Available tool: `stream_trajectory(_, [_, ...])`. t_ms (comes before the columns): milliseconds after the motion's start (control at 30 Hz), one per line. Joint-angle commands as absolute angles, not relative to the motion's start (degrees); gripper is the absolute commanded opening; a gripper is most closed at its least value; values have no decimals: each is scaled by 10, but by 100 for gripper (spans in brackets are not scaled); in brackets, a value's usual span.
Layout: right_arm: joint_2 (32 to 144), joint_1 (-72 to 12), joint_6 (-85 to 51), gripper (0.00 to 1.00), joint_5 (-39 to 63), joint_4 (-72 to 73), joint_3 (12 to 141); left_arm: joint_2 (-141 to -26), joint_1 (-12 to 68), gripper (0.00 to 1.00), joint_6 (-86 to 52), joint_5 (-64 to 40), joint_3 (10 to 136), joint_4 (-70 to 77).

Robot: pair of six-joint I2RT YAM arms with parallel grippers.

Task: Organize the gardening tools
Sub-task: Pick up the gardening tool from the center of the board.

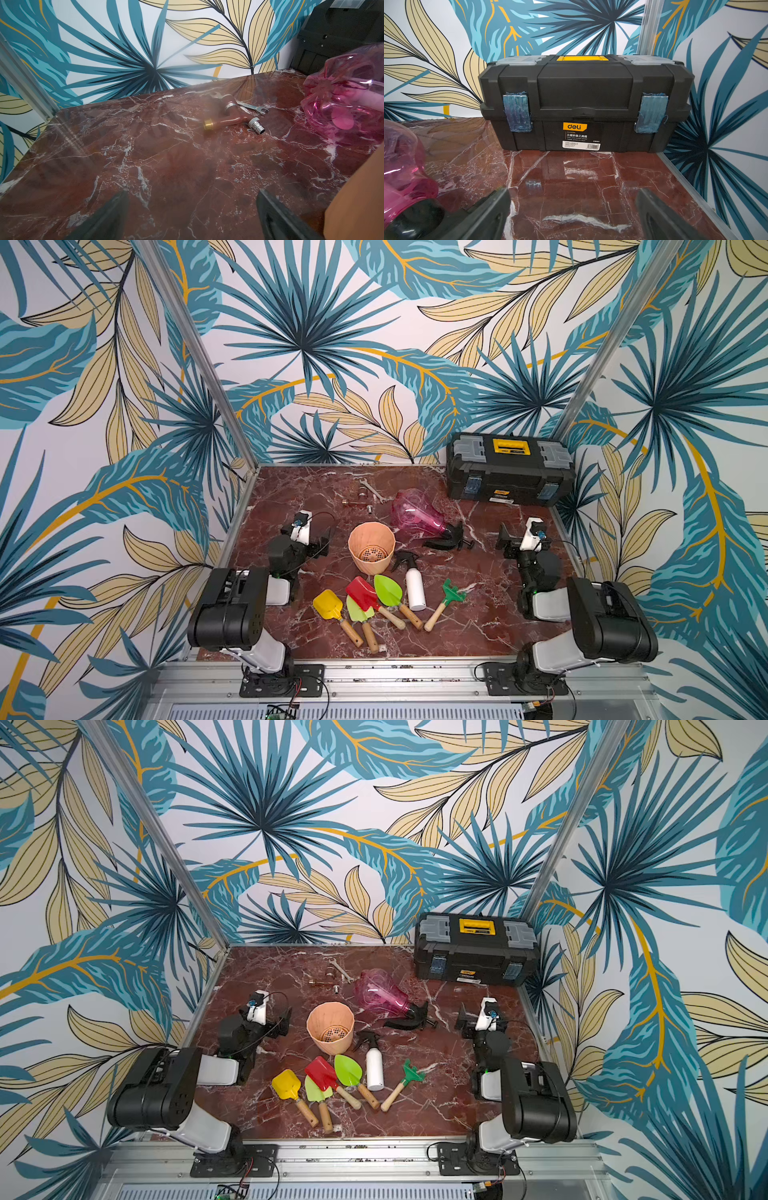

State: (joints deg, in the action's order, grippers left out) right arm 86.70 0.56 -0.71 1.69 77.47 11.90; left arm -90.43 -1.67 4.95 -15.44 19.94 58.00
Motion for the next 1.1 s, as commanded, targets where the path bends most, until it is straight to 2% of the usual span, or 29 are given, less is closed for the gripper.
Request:
stream_trajectory(0, [871,7,-15,99,10,772,123,-896,-14,100,58,-151,200,581])
stream_trajectory(733, [868,6,-5,99,33,759,130,-897,-14,100,57,-150,200,581])
stream_trajectory(833, [841,3,-2,99,33,696,155,-896,-13,100,57,-150,197,584])
stream_trajectory(1067, [773,-4,-38,99,79,411,270,-864,-14,100,48,-124,162,626])
